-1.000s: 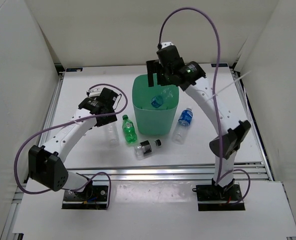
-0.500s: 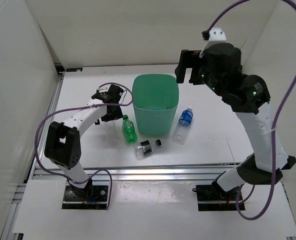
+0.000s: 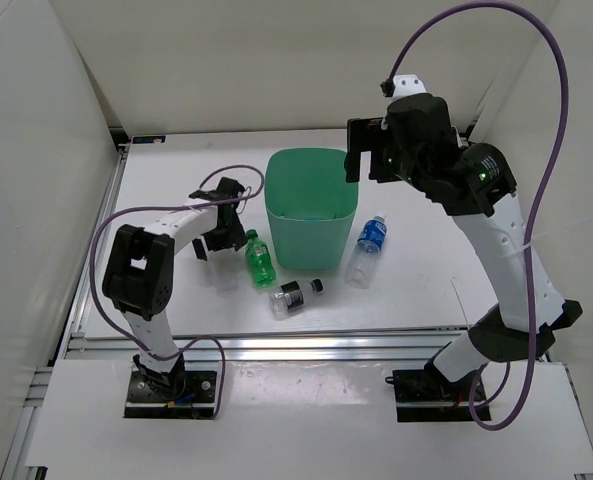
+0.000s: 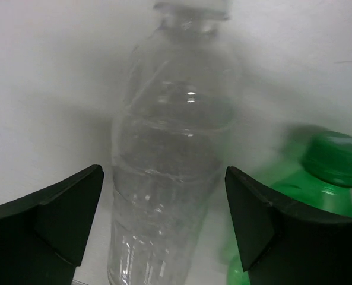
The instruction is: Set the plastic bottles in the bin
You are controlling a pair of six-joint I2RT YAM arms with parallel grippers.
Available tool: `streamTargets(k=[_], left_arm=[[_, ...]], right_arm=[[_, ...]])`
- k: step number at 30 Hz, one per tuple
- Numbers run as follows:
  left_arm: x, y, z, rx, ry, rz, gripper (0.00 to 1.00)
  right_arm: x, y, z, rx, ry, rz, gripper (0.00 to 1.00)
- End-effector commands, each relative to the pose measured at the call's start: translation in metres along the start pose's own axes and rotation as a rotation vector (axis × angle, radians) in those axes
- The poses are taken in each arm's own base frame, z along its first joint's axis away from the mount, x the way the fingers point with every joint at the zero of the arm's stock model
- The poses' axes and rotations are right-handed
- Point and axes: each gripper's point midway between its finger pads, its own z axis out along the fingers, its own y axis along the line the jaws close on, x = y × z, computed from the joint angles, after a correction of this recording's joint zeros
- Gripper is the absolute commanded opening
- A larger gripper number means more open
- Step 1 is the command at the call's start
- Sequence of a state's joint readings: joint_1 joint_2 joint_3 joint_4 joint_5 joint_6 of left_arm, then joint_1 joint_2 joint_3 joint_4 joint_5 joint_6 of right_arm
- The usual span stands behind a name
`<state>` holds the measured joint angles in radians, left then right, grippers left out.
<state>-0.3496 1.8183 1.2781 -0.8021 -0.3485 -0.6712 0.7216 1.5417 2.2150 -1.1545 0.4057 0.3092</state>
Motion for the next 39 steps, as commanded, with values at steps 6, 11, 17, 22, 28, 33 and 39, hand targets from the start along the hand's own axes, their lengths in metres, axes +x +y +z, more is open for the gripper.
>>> streamTargets(k=[6, 11, 17, 22, 28, 33, 39], left_arm=[[0.03, 0.014, 0.016, -0.005, 0.09, -0.04, 0.68], [-0.007, 0.013, -0.017, 0.002, -0.012, -0.101, 0.34], [-0.104, 0.016, -0.139, 0.071, -0.313, -0.262, 0.31], [-0.157, -0.024, -0.24, 0.336, -0.488, -0.324, 0.28], [-0.157, -0.105, -0.315, 0.644, -0.588, -0.229, 0.28], [-0.143, -0.178, -0.328, 0.718, -0.626, -0.03, 0.29], [-0.125, -0.201, -0.297, 0.687, -0.57, 0.034, 0.3]], right_arm=[[-0.005, -0.006, -0.021, -0.01, -0.043, -0.002, 1.0], [-0.004, -0.007, -0.022, -0.01, -0.043, -0.002, 1.0], [0.001, -0.012, -0.024, 0.001, -0.034, 0.008, 1.0], [0.009, -0.015, -0.02, 0.009, -0.009, 0.014, 1.0], [0.009, -0.014, -0.017, 0.009, -0.009, 0.023, 1.0], [0.012, -0.019, -0.02, 0.018, -0.009, 0.036, 1.0], [0.016, -0.023, -0.026, 0.027, -0.01, 0.045, 1.0]])
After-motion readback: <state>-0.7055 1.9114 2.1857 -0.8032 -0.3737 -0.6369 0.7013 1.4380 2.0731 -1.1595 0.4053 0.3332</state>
